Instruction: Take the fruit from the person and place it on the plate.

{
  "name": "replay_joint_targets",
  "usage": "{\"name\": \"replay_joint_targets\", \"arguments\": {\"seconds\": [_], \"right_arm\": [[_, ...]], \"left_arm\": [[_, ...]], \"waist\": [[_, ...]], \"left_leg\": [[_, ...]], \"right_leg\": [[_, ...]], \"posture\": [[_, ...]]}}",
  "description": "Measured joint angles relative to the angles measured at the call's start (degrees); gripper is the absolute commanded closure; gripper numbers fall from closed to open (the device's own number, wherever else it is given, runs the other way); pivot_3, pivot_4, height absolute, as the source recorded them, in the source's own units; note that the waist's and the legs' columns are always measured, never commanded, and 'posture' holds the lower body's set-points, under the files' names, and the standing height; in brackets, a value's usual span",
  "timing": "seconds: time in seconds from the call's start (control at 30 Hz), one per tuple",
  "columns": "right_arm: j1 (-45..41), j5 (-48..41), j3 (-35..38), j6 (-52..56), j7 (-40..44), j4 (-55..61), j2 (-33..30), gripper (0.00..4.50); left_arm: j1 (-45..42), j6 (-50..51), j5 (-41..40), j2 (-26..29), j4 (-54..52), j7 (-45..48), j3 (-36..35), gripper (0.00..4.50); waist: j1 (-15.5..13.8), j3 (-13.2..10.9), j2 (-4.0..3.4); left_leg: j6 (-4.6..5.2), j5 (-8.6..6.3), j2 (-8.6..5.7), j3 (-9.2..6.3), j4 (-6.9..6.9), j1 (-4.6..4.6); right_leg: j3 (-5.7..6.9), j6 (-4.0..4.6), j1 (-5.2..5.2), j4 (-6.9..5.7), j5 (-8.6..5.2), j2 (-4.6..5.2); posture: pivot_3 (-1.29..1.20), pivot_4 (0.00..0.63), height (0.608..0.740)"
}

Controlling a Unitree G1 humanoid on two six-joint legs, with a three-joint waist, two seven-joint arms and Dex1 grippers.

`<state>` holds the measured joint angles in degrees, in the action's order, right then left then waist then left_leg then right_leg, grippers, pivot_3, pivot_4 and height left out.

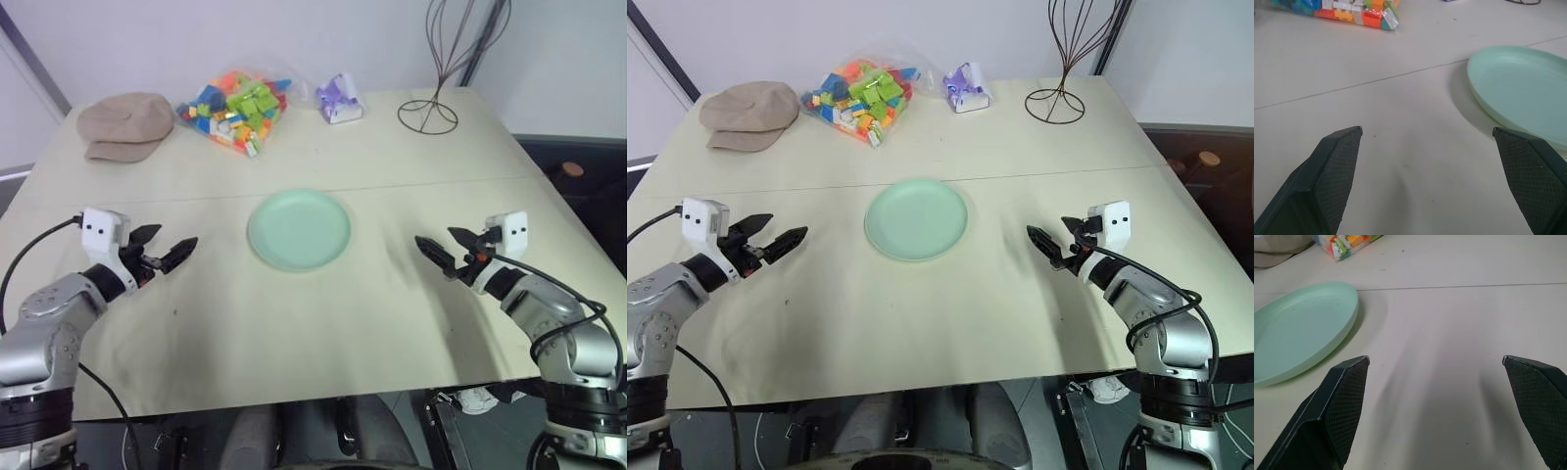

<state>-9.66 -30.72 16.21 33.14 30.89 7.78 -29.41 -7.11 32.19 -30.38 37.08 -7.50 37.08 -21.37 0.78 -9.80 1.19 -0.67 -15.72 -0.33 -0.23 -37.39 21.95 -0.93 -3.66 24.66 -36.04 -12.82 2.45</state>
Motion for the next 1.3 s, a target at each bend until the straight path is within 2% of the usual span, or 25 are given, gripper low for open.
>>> {"name": "replay_joint_targets", "arguments": {"seconds": [1.1,1.3], "right_arm": [[-1.25,-0.43,0.05,-0.98,-2.13,1.00,1.47,0.04],[-4.40,-1.08,-0.19,-0.89,-2.52,2.02,1.48,0.04]], "left_arm": [[-0.59,-0.08,-0.06,1.21,-0.09,0.63,0.00,0.00],[-0.82,-5.06,2.10,3.21,-3.98,1.55,-0.19,0.00]], "waist": [[0.07,0.00,0.00],[0.01,-0.01,0.02]], "left_leg": [[0.00,0.00,0.00,0.00,0.00,-0.01],[0.00,0.00,0.00,0.00,0.01,0.01]], "right_leg": [[-0.01,0.00,0.00,0.00,0.00,0.00],[-0.01,0.01,0.00,0.04,-0.01,0.02]], "posture": [[0.00,0.150,0.740],[0.00,0.150,0.740]]}}
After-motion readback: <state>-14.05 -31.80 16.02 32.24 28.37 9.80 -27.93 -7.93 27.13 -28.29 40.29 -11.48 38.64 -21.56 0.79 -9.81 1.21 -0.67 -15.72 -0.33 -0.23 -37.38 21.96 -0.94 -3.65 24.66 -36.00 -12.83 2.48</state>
